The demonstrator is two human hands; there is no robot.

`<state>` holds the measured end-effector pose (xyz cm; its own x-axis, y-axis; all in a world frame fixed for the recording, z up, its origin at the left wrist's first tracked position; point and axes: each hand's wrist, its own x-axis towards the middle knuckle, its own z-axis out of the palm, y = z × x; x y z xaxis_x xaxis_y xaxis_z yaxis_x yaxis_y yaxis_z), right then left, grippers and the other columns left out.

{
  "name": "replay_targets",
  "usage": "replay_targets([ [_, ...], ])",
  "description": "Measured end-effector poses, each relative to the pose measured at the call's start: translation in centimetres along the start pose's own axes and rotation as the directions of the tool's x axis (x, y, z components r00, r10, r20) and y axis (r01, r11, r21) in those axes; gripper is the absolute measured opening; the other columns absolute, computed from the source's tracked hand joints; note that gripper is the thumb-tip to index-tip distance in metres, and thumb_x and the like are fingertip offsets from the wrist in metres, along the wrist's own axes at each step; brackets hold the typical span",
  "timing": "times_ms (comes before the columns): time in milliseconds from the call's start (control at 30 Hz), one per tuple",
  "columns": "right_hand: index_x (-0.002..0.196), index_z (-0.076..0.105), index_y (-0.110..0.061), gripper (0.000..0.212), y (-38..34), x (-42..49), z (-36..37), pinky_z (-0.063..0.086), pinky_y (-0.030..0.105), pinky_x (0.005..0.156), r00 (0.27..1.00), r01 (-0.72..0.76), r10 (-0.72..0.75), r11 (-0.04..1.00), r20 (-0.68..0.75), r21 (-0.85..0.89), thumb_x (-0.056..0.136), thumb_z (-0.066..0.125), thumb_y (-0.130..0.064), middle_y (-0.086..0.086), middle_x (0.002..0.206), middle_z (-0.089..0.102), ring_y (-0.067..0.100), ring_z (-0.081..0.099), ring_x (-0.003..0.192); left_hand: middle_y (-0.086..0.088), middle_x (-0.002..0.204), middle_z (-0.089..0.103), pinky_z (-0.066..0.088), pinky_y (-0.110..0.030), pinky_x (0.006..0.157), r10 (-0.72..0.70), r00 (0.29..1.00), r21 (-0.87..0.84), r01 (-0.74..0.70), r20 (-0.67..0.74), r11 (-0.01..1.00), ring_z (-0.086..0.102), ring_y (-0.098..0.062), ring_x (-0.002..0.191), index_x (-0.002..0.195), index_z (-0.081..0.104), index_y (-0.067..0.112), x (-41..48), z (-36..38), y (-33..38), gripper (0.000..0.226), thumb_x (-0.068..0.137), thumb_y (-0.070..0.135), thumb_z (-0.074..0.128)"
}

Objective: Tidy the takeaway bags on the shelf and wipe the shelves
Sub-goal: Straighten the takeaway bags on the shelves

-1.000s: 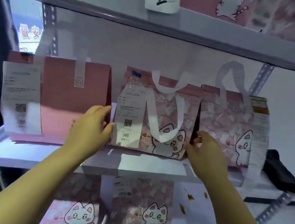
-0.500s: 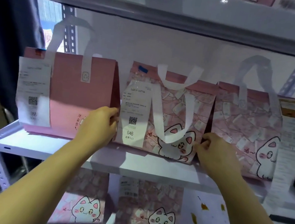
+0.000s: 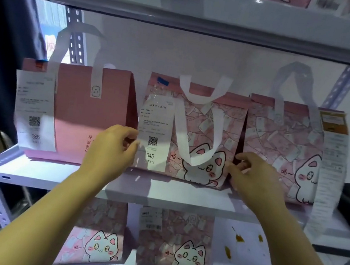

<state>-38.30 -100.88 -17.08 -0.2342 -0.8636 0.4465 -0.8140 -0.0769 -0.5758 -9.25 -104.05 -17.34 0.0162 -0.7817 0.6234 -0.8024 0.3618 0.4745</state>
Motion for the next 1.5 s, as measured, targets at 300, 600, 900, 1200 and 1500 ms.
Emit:
replay_targets([
  [300, 0.096, 0.063, -0.025, 0.019, 0.8, -3.5, -3.6, 0.049, 0.030, 0.063, 0.993, 0.007, 0.000, 0.998, 0.122, -0.055, 0.083, 0.062, -0.040, -0.015, 0.078, 0.059, 0.003, 0.055, 0.071, 0.014, 0.082, 0.061, 0.046, -0.025, 0.060, 0.058, 0.989, -0.110, -0.043, 0.139, 0.993, 0.057, 0.002, 0.070, 0.091, 0.070, 0.023, -1.1, -0.5, 3.2, 0.012, 0.087, 0.029, 0.061],
  [600, 0.089, 0.059, -0.028, 0.020, 6.2, -6.0, -7.9, 0.054, 0.036, 0.064, 0.979, -0.194, 0.203, 0.963, 0.030, -0.189, 0.082, 0.061, -0.047, -0.012, 0.077, 0.061, 0.013, 0.060, 0.072, 0.024, 0.074, 0.061, 0.040, -0.014, 0.055, 0.137, 0.946, -0.214, -0.074, 0.293, 0.974, 0.056, 0.004, 0.065, 0.084, 0.069, 0.032, -2.7, 2.8, 7.6, 0.007, 0.085, 0.032, 0.062],
  [900, 0.117, 0.052, -0.019, 0.044, 14.5, -3.1, -12.0, 0.045, 0.030, 0.065, 0.960, -0.278, 0.275, 0.927, -0.048, -0.252, 0.083, 0.062, -0.046, -0.007, 0.097, 0.060, 0.014, 0.057, 0.084, 0.011, 0.085, 0.062, 0.047, -0.027, 0.069, 0.094, 0.944, -0.193, -0.032, 0.317, 0.981, 0.059, -0.009, 0.077, 0.100, 0.068, 0.022, -2.4, 9.1, 13.6, 0.019, 0.085, 0.032, 0.061],
  [1200, 0.110, 0.053, -0.014, 0.034, 19.7, 2.2, -13.2, 0.053, 0.039, 0.071, 0.970, -0.204, 0.222, 0.964, 0.095, -0.170, 0.085, 0.058, -0.036, 0.002, 0.099, 0.063, 0.020, 0.059, 0.080, -0.004, 0.074, 0.063, 0.050, -0.040, 0.063, -0.068, 0.966, -0.100, 0.095, 0.249, 0.990, 0.057, -0.024, 0.069, 0.080, 0.061, 0.013, -2.9, 14.6, 17.8, 0.020, 0.085, 0.033, 0.060],
  [1500, 0.099, 0.058, -0.022, 0.013, 22.3, 4.2, -12.6, 0.035, 0.016, 0.049, 0.985, -0.129, 0.130, 0.991, 0.117, -0.019, 0.089, 0.059, -0.029, -0.013, 0.075, 0.059, 0.000, 0.053, 0.059, 0.006, 0.060, 0.055, 0.034, -0.026, 0.050, -0.148, 0.978, -0.080, 0.161, 0.145, 0.984, 0.054, -0.014, 0.058, 0.070, 0.051, 0.020, -3.7, 16.5, 19.2, 0.021, 0.087, 0.028, 0.060],
])
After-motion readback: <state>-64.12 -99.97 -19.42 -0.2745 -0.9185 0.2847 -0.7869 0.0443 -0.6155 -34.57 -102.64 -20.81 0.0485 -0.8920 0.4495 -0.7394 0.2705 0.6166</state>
